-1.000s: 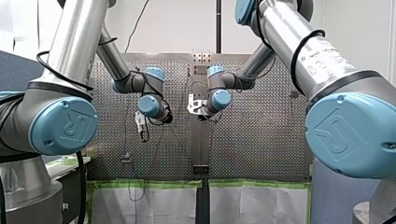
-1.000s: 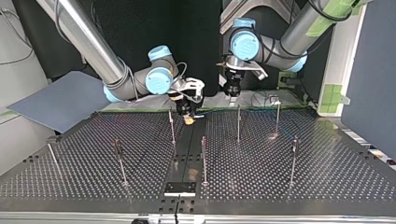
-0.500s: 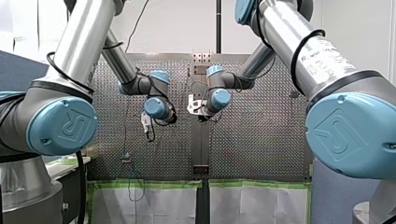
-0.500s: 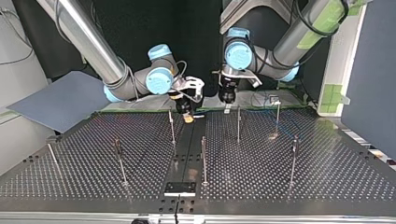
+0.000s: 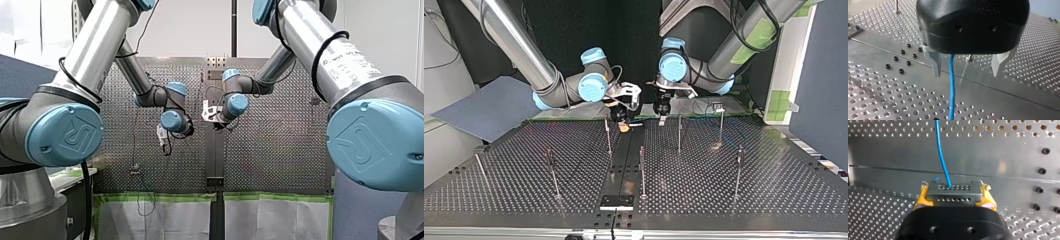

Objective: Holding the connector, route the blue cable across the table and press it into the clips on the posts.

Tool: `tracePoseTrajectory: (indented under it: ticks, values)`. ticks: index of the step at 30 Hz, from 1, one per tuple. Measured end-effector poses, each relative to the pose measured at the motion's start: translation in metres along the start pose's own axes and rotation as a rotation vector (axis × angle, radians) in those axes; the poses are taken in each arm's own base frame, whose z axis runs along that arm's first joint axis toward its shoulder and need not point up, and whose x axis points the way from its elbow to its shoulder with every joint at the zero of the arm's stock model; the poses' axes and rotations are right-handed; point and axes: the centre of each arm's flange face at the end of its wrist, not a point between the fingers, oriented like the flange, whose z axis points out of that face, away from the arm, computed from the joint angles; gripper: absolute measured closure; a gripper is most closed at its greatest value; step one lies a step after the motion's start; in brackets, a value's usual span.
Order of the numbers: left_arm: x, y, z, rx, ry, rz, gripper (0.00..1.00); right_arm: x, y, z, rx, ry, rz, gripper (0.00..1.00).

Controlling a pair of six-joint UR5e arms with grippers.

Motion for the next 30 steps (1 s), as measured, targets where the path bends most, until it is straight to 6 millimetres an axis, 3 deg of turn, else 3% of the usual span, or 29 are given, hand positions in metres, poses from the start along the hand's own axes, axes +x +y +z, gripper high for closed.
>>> tracePoseTrajectory:
  ticks: [4,5,7,8,9,10,12,13,15,16,18,26,30]
  values:
    - [-0.001,-0.001,0.001,0.003,-0.005,-0.004,0.00,0.000,0.000,0.000,0.001,0.000,0.000,1.00]
    - [-0.001,-0.002,0.001,0.003,-0.006,-0.005,0.07,0.000,0.000,0.000,0.001,0.000,0.000,1.00]
    - [-0.001,-0.002,0.001,0.004,-0.004,-0.005,0.07,0.000,0.000,0.000,0.002,0.000,0.001,1.00]
    - [-0.001,-0.002,0.001,0.004,-0.003,-0.006,0.35,0.000,0.000,0.000,0.002,0.000,0.001,1.00]
    - [-0.001,-0.002,0.001,0.003,-0.003,-0.006,0.43,0.000,0.000,0.000,0.002,0.000,0.001,1.00]
    - [-0.001,-0.002,0.001,0.002,-0.003,-0.006,0.43,0.000,0.000,0.000,0.002,0.000,0.001,1.00]
    - [-0.001,-0.001,0.001,-0.007,-0.006,-0.006,0.64,0.000,0.000,0.000,0.002,-0.001,0.001,1.00]
    - [-0.001,-0.001,0.001,-0.012,-0.007,-0.006,0.64,0.000,0.000,0.000,0.002,-0.001,0.000,1.00]
    - [-0.002,0.000,0.001,-0.022,-0.010,-0.007,0.83,0.000,0.000,0.000,0.003,-0.001,-0.001,1.00]
    - [-0.002,0.000,0.001,-0.024,-0.011,-0.007,0.83,0.000,-0.001,0.000,0.004,-0.002,-0.001,1.00]
    - [-0.002,0.001,0.000,-0.027,-0.010,-0.008,1.00,-0.001,-0.001,0.000,0.006,-0.002,-0.002,1.00]
    - [-0.003,-0.003,0.000,-0.009,0.007,-0.008,1.00,0.000,-0.005,-0.002,0.013,-0.001,-0.005,1.00]
    - [-0.005,-0.006,0.000,-0.009,0.020,0.004,1.00,0.011,-0.006,-0.007,0.015,0.012,-0.003,1.00]
